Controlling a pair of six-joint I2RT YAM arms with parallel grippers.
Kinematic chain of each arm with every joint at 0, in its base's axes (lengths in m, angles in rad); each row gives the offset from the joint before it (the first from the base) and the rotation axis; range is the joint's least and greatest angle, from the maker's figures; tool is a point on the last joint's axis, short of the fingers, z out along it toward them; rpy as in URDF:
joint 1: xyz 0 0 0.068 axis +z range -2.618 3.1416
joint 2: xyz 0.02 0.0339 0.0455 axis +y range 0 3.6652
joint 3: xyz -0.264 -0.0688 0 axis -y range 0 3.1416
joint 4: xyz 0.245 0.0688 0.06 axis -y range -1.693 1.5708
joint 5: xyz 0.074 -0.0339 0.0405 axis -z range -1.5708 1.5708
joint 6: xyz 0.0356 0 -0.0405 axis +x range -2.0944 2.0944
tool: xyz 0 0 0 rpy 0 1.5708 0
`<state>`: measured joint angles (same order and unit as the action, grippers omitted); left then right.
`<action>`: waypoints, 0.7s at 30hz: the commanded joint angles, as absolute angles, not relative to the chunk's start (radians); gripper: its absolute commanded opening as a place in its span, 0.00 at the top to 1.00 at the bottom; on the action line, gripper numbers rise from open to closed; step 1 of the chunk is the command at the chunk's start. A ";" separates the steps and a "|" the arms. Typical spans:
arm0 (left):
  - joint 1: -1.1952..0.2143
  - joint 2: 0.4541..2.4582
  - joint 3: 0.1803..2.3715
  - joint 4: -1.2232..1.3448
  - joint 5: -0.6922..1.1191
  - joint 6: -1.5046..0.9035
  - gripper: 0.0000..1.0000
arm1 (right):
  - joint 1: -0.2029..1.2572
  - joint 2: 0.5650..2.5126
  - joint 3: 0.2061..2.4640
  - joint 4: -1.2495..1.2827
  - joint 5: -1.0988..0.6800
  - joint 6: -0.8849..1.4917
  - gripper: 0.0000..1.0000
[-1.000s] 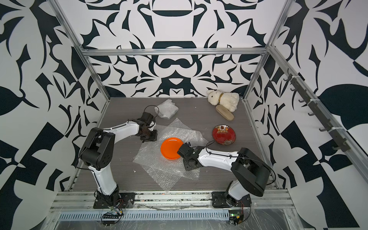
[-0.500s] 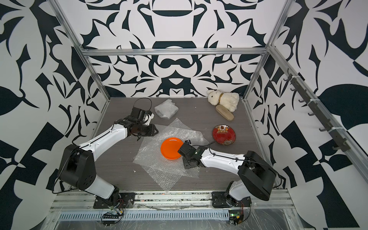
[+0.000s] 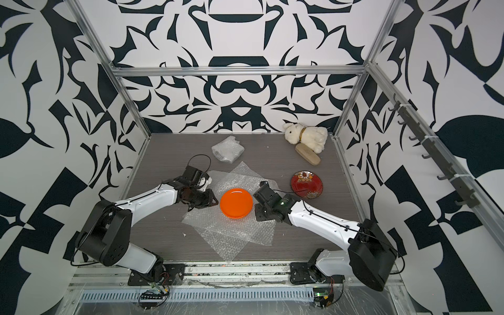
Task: Unpack dinner plates from bubble wrap
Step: Pick up the plate from the bubble wrap.
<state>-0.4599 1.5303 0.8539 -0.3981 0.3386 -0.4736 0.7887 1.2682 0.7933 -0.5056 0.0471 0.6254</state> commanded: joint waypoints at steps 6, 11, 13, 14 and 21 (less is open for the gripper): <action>-0.465 1.554 0.821 -0.351 0.317 -0.506 0.69 | 0.678 1.302 0.766 -0.273 -0.178 0.623 0.72; -0.466 1.576 0.810 -0.326 0.319 -0.516 0.73 | 0.631 1.410 0.789 -0.204 -0.254 0.611 0.71; -0.465 1.584 0.807 -0.317 0.330 -0.520 0.75 | 0.612 1.441 0.783 -0.162 -0.286 0.614 0.70; -0.465 1.585 0.806 -0.313 0.331 -0.520 0.75 | 0.606 1.454 0.779 -0.143 -0.299 0.615 0.69; -0.465 1.582 0.785 -0.253 0.365 -0.532 0.75 | 0.581 1.530 0.790 -0.078 -0.346 0.621 0.68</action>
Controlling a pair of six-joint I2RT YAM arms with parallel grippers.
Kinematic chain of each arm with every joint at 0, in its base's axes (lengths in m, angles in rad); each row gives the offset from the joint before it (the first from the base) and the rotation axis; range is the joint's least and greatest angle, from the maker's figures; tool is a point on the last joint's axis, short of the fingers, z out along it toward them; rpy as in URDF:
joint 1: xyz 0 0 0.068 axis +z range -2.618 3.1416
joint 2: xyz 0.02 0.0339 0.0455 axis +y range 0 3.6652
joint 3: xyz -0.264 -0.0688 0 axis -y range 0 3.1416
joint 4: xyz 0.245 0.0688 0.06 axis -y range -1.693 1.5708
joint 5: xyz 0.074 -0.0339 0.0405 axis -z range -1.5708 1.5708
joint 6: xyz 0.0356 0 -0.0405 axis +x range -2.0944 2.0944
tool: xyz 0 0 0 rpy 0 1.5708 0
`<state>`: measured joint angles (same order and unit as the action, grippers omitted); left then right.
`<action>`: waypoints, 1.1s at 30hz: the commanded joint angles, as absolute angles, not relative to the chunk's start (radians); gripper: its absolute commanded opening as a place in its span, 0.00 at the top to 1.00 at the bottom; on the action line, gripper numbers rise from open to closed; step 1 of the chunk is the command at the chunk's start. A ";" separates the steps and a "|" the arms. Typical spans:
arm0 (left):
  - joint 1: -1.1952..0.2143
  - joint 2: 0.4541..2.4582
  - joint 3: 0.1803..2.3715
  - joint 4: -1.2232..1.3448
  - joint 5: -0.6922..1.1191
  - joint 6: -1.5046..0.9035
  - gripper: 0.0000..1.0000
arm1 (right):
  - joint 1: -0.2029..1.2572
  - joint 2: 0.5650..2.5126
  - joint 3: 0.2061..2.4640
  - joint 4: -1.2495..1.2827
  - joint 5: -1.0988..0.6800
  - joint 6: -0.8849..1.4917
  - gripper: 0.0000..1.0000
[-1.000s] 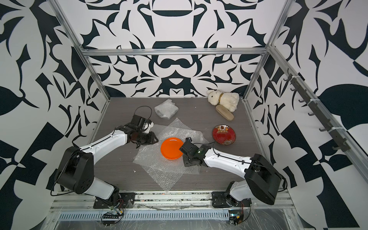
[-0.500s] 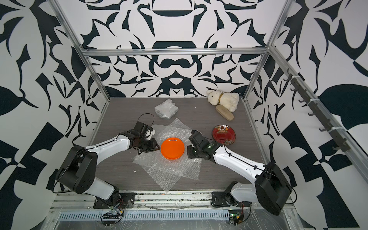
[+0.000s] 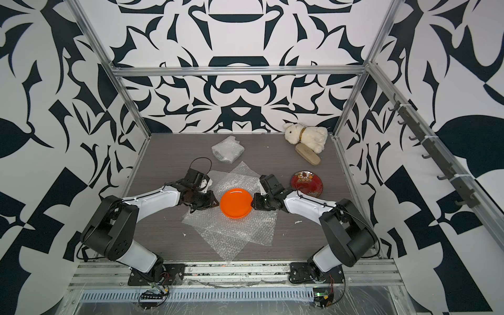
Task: Unpack dinner plates from bubble wrap
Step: Pick up the plate from the bubble wrap.
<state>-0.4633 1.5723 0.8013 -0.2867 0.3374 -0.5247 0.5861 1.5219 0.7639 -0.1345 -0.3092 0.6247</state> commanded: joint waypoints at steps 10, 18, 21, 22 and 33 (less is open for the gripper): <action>-0.466 1.626 0.791 -0.213 0.407 -0.538 0.75 | 0.559 1.598 0.804 -0.034 -0.379 0.636 0.69; -0.466 1.648 0.797 -0.206 0.424 -0.535 0.79 | 0.551 1.617 0.798 0.012 -0.411 0.656 0.71; -0.465 1.659 0.802 -0.206 0.433 -0.532 0.82 | 0.547 1.620 0.795 0.025 -0.422 0.664 0.72; -0.465 1.661 0.803 -0.205 0.435 -0.532 0.82 | 0.546 1.620 0.792 0.031 -0.423 0.669 0.72; -0.466 1.683 0.811 -0.205 0.453 -0.525 0.84 | 0.538 1.648 0.781 0.090 -0.471 0.693 0.74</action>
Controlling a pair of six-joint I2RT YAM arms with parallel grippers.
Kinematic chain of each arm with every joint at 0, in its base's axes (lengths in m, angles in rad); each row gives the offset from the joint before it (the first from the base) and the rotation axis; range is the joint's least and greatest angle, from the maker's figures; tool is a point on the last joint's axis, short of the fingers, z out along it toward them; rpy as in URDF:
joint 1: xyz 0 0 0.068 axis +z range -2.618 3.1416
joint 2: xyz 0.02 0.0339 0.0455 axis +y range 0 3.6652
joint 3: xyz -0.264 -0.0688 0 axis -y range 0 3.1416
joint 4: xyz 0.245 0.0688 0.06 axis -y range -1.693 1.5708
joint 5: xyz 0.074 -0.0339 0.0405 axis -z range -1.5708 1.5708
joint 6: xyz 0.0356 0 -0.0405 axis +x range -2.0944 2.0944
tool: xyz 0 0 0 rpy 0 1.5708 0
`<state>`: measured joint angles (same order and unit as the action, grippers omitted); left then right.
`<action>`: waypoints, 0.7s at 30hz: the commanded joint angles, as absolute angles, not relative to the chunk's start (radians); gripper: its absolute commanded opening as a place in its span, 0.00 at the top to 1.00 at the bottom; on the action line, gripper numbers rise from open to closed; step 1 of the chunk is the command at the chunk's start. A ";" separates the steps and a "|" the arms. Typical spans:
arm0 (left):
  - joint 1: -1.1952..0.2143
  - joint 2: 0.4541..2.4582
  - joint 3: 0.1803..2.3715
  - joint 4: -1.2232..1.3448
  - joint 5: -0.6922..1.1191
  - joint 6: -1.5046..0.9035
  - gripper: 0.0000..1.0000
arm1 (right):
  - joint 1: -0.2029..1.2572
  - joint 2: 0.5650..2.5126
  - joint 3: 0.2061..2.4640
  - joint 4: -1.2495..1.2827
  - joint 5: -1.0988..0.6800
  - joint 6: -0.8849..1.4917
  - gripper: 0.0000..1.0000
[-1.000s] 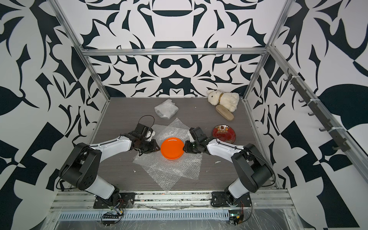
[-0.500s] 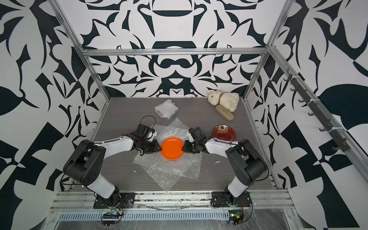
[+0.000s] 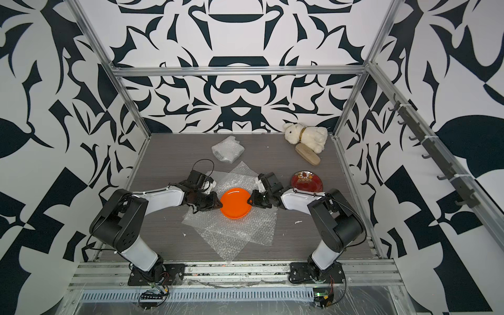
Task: Unpack dinner plates from bubble wrap
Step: Pick up the plate from the bubble wrap.
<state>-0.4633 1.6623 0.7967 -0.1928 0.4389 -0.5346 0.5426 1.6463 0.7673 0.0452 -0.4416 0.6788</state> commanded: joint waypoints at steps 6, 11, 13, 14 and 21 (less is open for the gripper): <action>-0.465 1.691 0.815 -0.207 0.455 -0.523 0.85 | 0.538 1.664 0.782 0.113 -0.503 0.702 0.80; -0.466 1.684 0.813 -0.212 0.444 -0.522 0.83 | 0.538 1.659 0.783 0.116 -0.505 0.707 0.96; -0.465 1.682 0.813 -0.217 0.440 -0.520 0.77 | 0.536 1.653 0.784 0.114 -0.502 0.708 1.00; -0.465 1.680 0.813 -0.220 0.436 -0.520 0.74 | 0.536 1.650 0.784 0.110 -0.499 0.708 1.00; -0.465 1.595 0.794 -0.234 0.353 -0.513 0.29 | 0.527 1.620 0.783 0.079 -0.477 0.700 1.00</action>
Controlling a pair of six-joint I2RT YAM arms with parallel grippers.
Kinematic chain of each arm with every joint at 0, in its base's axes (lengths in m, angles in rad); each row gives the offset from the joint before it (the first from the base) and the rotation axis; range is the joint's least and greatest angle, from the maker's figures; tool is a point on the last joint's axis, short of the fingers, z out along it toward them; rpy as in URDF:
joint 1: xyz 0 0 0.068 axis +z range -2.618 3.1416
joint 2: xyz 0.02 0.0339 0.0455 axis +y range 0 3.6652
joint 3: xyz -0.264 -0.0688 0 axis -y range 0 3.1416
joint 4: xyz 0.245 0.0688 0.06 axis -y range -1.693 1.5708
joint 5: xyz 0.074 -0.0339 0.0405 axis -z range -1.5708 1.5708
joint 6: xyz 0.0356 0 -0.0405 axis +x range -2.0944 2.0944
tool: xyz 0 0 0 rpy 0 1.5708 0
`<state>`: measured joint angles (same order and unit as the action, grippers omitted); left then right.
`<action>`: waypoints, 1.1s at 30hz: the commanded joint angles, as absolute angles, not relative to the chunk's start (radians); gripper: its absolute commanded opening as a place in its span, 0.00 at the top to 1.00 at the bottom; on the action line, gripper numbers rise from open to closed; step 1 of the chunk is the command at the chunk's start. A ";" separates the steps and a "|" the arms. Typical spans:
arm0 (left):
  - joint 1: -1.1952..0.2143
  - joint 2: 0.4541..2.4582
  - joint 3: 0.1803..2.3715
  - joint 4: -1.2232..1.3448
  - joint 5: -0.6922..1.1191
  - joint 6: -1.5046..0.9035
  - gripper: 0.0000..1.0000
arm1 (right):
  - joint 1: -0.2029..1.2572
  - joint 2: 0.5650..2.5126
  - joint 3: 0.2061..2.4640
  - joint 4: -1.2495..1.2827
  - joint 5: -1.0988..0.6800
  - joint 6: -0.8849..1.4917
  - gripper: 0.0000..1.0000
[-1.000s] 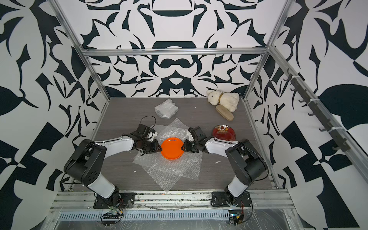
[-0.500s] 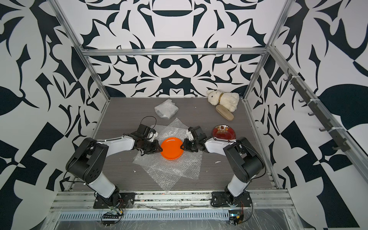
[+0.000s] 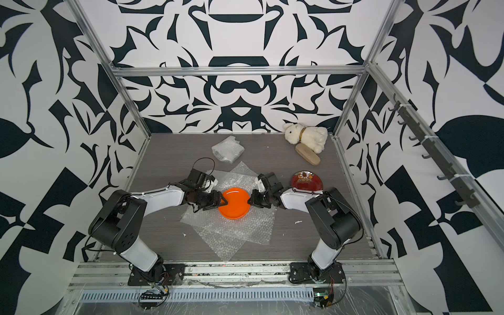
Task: Unpack dinner plates from bubble wrap
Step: Pick up the plate from the bubble wrap, then place the plate at the center of the board.
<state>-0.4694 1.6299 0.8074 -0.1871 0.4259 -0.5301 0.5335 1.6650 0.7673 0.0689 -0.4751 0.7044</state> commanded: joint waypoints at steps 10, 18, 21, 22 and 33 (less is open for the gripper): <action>-0.466 1.539 0.780 -0.229 0.327 -0.510 0.24 | 0.502 1.541 0.755 0.084 -0.485 0.709 1.00; -0.466 1.506 0.765 -0.229 0.275 -0.521 0.24 | 0.432 1.445 0.710 0.059 -0.485 0.717 1.00; -0.465 1.513 0.763 -0.234 0.273 -0.520 0.24 | 0.395 1.397 0.687 0.039 -0.483 0.717 1.00; -0.465 1.521 0.763 -0.238 0.272 -0.520 0.24 | 0.378 1.377 0.676 0.031 -0.483 0.716 1.00; -0.465 1.552 0.756 -0.256 0.219 -0.528 0.25 | 0.162 1.220 0.596 -0.026 -0.518 0.711 1.00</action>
<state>-0.4694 1.5352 0.7746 -0.2218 0.2462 -0.5262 0.1982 1.2499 0.6014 -0.0311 -0.4873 0.7071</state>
